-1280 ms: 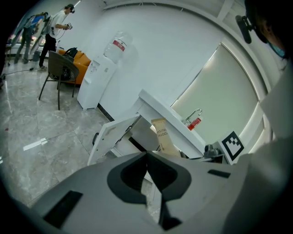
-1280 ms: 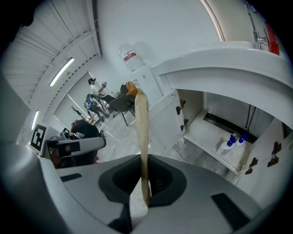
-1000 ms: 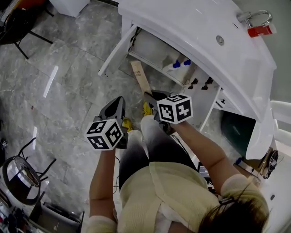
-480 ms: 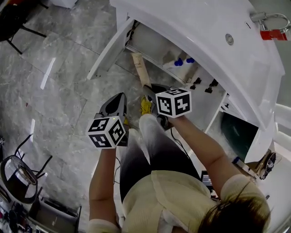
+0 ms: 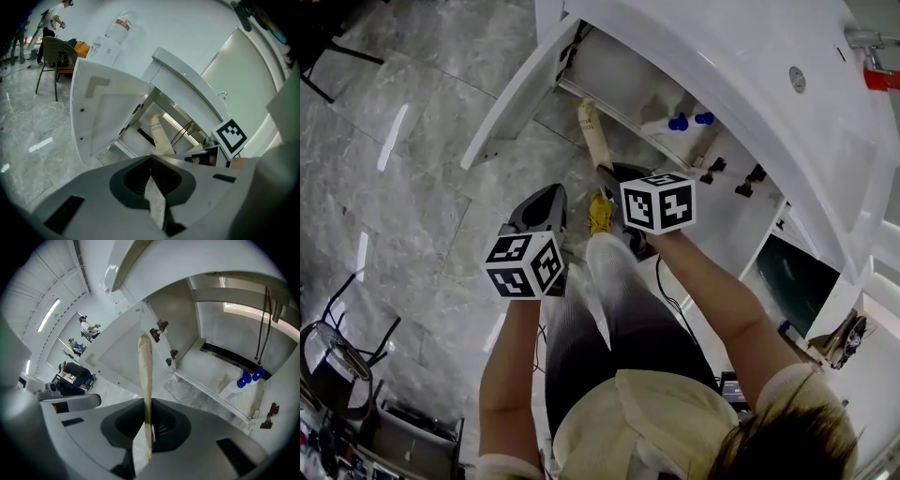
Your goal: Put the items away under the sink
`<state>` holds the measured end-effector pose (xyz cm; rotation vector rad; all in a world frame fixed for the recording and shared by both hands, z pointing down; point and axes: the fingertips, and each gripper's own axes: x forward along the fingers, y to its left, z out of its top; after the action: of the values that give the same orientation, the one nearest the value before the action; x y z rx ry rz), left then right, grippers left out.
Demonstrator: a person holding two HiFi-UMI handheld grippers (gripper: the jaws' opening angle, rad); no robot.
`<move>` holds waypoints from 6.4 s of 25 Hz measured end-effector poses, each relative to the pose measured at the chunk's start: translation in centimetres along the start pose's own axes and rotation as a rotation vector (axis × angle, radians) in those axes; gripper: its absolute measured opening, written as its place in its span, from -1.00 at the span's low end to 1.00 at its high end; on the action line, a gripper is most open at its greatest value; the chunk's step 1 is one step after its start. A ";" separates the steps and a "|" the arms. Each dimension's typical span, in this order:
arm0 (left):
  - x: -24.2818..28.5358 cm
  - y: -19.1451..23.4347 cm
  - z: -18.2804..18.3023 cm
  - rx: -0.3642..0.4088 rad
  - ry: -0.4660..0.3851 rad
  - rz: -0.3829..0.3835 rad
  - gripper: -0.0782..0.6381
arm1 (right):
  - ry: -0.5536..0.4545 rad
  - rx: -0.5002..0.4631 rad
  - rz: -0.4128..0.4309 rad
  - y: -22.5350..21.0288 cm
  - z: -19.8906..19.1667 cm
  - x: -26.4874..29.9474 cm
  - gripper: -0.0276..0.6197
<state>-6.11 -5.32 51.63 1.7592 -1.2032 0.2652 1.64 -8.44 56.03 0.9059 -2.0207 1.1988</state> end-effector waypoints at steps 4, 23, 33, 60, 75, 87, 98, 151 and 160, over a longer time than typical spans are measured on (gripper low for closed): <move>2.3 1.3 0.0 0.000 -0.003 0.006 -0.67 | -0.002 0.015 -0.009 -1.4 0.3 2.0 -0.78; 10.9 4.0 -1.6 0.015 0.015 0.010 -0.67 | -0.013 0.083 -0.083 -9.5 1.4 9.5 -0.77; 14.4 6.8 -2.1 -0.020 0.016 0.024 -0.67 | 0.016 0.074 -0.124 -13.3 0.9 13.1 -0.77; 22.5 12.4 -2.3 -0.044 -0.054 0.121 -0.67 | -0.027 0.061 -0.226 -21.2 4.0 21.3 -0.78; 24.8 13.8 -1.1 -0.062 -0.135 0.135 -0.67 | -0.103 0.009 -0.269 -23.5 8.1 23.6 -0.77; 24.9 13.5 -2.2 -0.081 -0.119 0.116 -0.67 | -0.223 -0.135 -0.275 -22.6 9.0 23.0 -0.22; 22.9 12.2 -2.1 -0.073 -0.096 0.109 -0.67 | -0.221 -0.041 -0.269 -20.9 6.0 19.4 -0.75; -0.4 -2.4 6.3 0.038 -0.109 0.082 -0.67 | -0.404 -0.025 -0.173 -0.6 6.9 -7.0 -0.82; -4.2 -6.7 8.8 0.056 -0.145 0.045 -0.67 | -0.466 -0.045 -0.130 3.5 8.9 -12.5 -0.82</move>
<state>-5.49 -9.41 40.54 1.8264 -1.3518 0.2028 4.64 -12.15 41.03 1.3709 -2.2882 0.9271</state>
